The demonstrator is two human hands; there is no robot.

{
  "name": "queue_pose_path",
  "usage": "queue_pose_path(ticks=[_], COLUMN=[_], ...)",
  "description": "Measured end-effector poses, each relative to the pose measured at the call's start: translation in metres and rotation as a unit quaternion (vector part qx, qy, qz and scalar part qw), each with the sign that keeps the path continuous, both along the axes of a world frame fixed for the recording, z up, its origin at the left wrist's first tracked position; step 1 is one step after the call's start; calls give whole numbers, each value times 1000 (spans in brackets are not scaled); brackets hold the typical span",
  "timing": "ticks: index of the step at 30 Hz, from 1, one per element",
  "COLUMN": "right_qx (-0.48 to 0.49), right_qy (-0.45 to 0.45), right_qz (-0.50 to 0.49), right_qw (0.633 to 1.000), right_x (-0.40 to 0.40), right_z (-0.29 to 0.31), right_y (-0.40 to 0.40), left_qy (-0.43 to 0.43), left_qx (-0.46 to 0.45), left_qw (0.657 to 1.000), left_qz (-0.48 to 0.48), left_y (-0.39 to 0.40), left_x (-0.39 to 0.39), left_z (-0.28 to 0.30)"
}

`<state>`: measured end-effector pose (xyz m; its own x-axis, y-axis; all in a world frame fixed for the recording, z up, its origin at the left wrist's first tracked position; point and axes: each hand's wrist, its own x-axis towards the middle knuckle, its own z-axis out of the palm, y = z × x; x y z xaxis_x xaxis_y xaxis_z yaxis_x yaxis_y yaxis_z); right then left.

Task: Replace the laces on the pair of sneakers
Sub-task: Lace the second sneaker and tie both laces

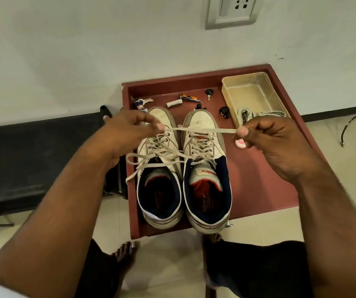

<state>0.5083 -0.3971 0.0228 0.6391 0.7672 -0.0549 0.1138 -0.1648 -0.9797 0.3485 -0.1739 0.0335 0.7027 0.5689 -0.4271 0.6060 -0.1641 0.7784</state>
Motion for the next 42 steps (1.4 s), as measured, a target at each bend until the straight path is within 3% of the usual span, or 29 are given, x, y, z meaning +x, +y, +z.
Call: queue_pose_path(ticks=[2, 4, 6, 13, 17, 20, 23, 28, 32, 35, 38, 42], right_qx=[-9, -22, -35, -111, -99, -90, -73, -77, -134, -198, -230, -223], right_qy=[3, 4, 8, 14, 9, 7, 14, 12, 35, 57, 83, 110], right_qz=[29, 53, 63, 81, 98, 79, 64, 60, 32, 85, 136, 133], right_qw=[1000, 998, 997, 990, 990, 993, 995, 995, 990, 975, 960, 959], right_x=[-6, -11, -9, -4, -8, -6, -8, -11, -2, 1, 0, 2], right_z=[-1, -1, 0, 2, 2, 3, 4, 3, 1, -6, -11, -10], right_y=[8, 14, 12, 0, 10, 7, 7, 13, 4, 0, -1, -2], left_qy=[3, 16, 19, 139, -65, -149, -168, -201, -105, -25, -30, -45], left_qx=[9, 69, 132, 234, 207, 100, 62, 148, 258, 295, 306, 332], left_qw=[996, 979, 965, 940, 954, 969, 969, 960, 951, 941, 940, 934], left_qz=[-85, -189, -227, -207, -208, -168, -171, -126, -130, -166, -151, -122], left_y=[-23, -47, -57, -18, -58, -69, -69, -77, -71, -75, -84, -91], left_x=[8, 19, 26, 7, 20, 23, 23, 24, 19, 10, 8, 9], left_z=[5, 8, 9, 11, 14, 10, 2, -3, -6, -9, -17, -26])
